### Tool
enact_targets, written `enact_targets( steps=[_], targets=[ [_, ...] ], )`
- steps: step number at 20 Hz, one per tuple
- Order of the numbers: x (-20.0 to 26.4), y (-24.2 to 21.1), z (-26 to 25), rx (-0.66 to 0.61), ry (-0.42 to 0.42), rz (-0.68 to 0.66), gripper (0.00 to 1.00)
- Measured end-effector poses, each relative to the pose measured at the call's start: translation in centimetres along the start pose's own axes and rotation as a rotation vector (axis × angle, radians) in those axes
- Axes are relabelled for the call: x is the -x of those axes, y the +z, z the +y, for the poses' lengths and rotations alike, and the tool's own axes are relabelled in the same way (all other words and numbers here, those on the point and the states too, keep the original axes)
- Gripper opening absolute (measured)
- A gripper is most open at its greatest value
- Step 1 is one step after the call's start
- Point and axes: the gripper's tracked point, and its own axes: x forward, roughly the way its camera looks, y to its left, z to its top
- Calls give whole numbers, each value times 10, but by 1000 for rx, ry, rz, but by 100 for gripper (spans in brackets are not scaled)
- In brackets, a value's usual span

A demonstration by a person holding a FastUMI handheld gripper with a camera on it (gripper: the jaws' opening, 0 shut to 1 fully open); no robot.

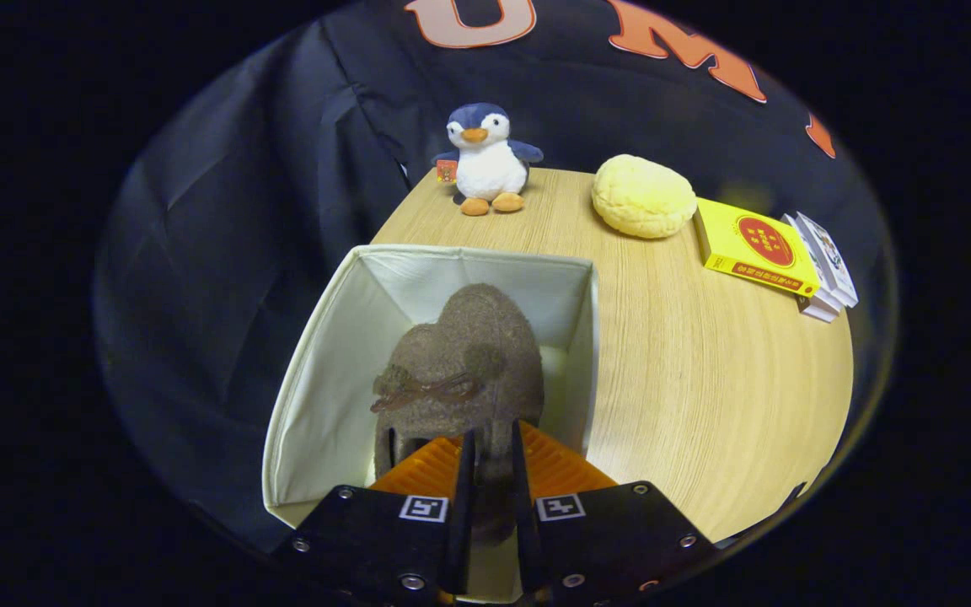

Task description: Open the storage box then place both shoes into the box .Put the left shoe in first, then the right shoe, with the right side of both shoes facing outward in a uniform manner.

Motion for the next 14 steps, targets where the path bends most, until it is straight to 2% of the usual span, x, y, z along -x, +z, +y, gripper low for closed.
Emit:
enact_targets(
  steps=[2,8,14],
  targets=[
    [14,3,3,-14,58,-23,30],
    [74,43,-17,-22,189,-222,52],
    [141,72,-84,9,152,-460,76]
  ],
)
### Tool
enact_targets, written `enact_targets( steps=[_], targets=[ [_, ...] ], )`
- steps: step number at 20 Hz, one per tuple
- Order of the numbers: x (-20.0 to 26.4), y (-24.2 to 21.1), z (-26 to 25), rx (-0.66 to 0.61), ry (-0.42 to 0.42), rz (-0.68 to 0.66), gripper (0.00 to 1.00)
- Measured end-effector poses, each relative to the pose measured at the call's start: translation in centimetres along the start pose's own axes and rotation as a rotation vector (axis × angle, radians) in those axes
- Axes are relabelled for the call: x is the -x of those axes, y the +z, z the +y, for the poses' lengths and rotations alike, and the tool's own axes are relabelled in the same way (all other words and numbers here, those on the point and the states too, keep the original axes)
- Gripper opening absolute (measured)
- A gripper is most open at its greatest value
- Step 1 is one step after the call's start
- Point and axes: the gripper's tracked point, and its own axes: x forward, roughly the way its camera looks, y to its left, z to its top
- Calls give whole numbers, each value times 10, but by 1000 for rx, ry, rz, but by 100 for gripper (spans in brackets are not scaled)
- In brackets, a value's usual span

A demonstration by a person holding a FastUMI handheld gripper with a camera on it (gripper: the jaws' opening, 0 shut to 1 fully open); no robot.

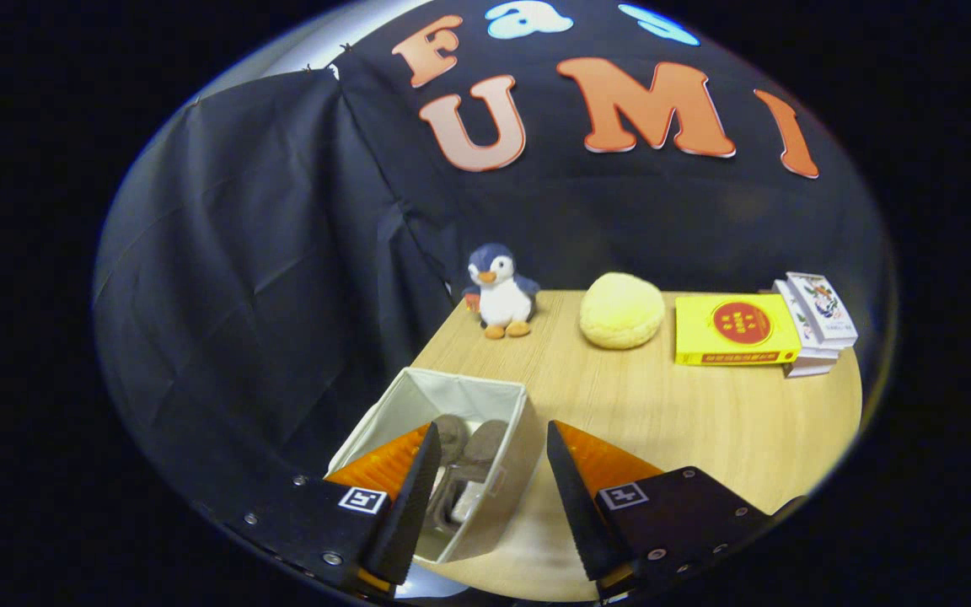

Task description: Open the storage box then place both shoes into the box .Put the left shoe in first, then the right shoe, with the right side of both shoes facing outward in a uniform manner.

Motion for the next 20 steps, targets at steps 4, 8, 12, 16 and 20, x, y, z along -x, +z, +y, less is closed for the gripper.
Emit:
enact_targets(
  steps=[4,8,12,16,20],
  targets=[
    [38,29,-44,25,-35,-127,88],
    [79,62,-88,60,-104,-271,96],
    [125,104,-127,129,-185,-451,98],
    [170,130,-148,141,-238,-578,97],
    [200,152,-167,149,-278,-672,97]
  ],
)
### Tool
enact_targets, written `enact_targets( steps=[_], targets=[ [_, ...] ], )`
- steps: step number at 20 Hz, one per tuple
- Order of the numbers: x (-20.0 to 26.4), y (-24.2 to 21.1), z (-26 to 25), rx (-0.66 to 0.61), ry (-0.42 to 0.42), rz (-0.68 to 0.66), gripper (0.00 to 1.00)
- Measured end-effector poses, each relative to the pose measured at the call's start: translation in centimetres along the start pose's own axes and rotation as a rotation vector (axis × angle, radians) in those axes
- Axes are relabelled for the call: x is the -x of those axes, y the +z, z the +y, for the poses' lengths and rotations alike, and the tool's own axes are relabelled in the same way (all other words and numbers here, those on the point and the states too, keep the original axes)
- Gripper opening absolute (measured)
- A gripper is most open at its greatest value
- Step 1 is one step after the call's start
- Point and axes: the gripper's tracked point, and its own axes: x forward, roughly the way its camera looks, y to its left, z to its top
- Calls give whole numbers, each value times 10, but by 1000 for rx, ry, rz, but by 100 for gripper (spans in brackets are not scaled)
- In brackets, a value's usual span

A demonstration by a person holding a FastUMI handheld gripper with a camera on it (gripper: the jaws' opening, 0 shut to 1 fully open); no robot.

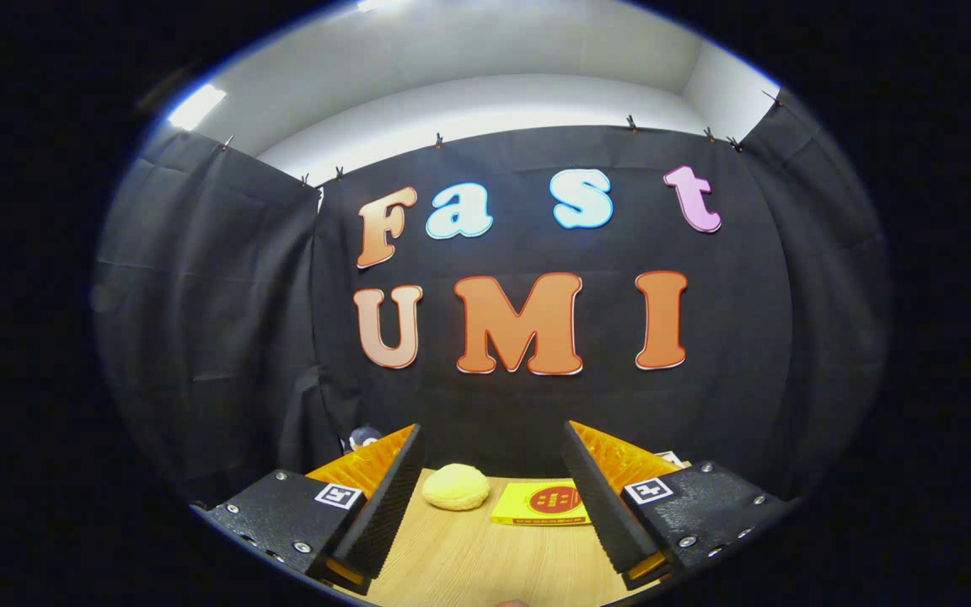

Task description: Open the storage box then place both shoes into the box .Put the left shoe in first, then the right shoe, with the right side of both shoes facing outward in a uniform manner.

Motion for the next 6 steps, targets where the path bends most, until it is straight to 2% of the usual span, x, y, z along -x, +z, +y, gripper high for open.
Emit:
enact_targets(
  steps=[6],
  targets=[
    [-2,11,-11,29,-31,-69,97]
  ],
)
